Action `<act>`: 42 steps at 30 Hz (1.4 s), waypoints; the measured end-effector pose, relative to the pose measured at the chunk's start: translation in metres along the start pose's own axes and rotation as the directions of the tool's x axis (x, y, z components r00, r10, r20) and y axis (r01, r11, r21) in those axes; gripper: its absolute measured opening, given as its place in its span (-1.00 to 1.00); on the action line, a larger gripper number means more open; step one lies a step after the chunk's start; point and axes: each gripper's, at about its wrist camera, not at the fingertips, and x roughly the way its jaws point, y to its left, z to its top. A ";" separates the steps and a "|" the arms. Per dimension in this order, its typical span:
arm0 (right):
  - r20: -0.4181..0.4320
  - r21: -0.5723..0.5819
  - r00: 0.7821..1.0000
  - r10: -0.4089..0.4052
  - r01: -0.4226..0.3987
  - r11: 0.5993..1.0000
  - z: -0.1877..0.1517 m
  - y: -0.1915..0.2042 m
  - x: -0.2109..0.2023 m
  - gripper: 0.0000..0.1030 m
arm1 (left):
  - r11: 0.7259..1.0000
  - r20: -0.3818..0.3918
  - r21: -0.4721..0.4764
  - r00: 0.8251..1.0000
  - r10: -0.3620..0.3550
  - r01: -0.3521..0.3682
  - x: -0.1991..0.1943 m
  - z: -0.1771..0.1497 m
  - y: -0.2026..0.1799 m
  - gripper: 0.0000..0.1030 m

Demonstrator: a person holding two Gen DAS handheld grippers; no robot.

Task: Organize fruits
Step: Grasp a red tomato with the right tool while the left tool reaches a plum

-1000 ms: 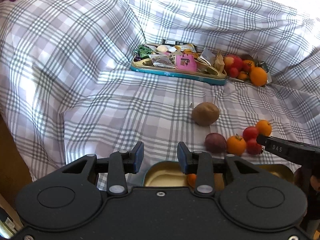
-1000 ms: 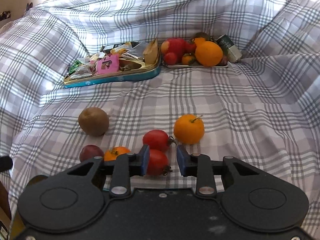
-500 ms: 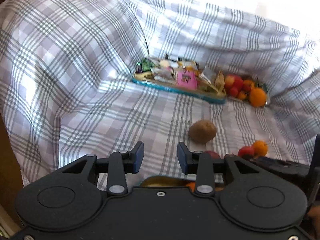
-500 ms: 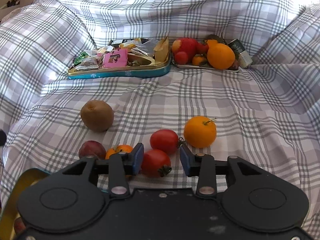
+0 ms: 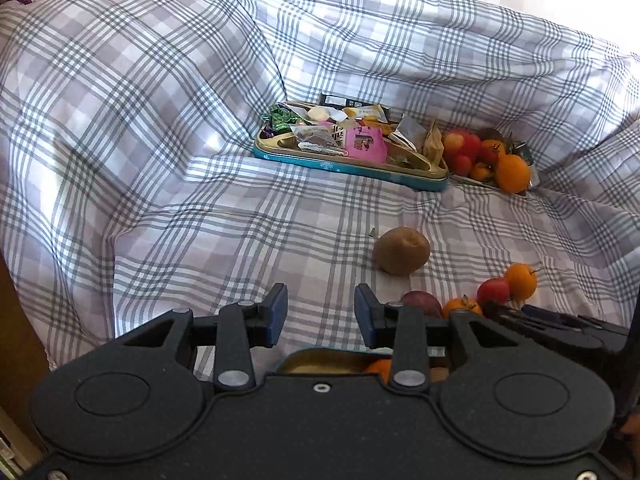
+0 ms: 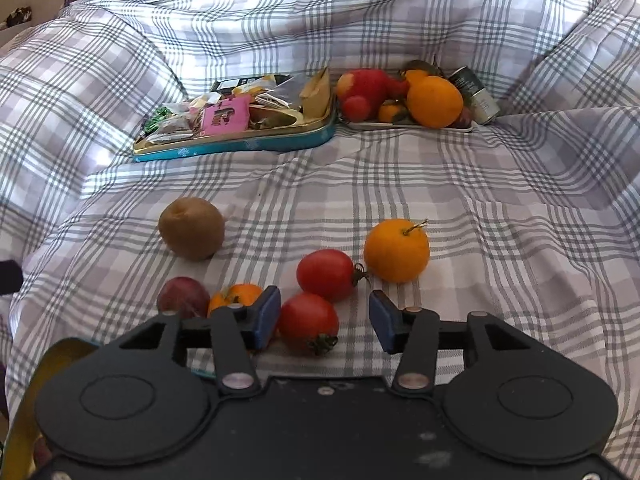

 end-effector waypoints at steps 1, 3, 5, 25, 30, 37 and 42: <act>0.001 0.005 1.000 0.002 -0.002 1.000 -0.001 -0.001 0.000 -0.02 | 1.000 0.001 -0.002 1.000 -0.003 0.003 0.000 0.000 0.000 -0.11; 0.002 0.011 1.000 0.008 -0.008 1.000 -0.002 -0.003 0.000 -0.02 | 1.000 -0.001 -0.004 1.000 -0.008 0.008 0.001 0.001 0.000 -0.12; 0.006 0.010 1.000 0.008 -0.008 1.000 -0.003 -0.002 -0.001 -0.02 | 1.000 0.000 0.000 1.000 -0.008 0.008 0.001 0.001 -0.001 -0.12; -0.023 -0.043 1.000 -0.018 0.017 0.999 -0.011 0.001 0.014 -0.02 | 0.997 -0.057 0.073 0.998 -0.030 0.034 0.012 0.000 -0.015 -0.12; -0.027 -0.035 0.999 -0.024 0.023 0.999 -0.006 -0.003 0.018 -0.06 | 0.995 -0.058 0.093 0.998 -0.038 0.043 0.015 0.002 -0.021 -0.12; -0.020 -0.063 0.999 -0.033 0.032 0.997 -0.007 -0.002 0.014 -0.33 | 0.990 -0.082 0.125 0.995 -0.054 0.064 0.025 0.010 -0.032 -0.12; 0.017 -0.013 0.999 -0.029 0.029 0.999 -0.004 -0.013 0.003 -0.33 | 0.983 -0.084 0.172 0.995 -0.053 0.067 0.034 0.015 -0.048 -0.12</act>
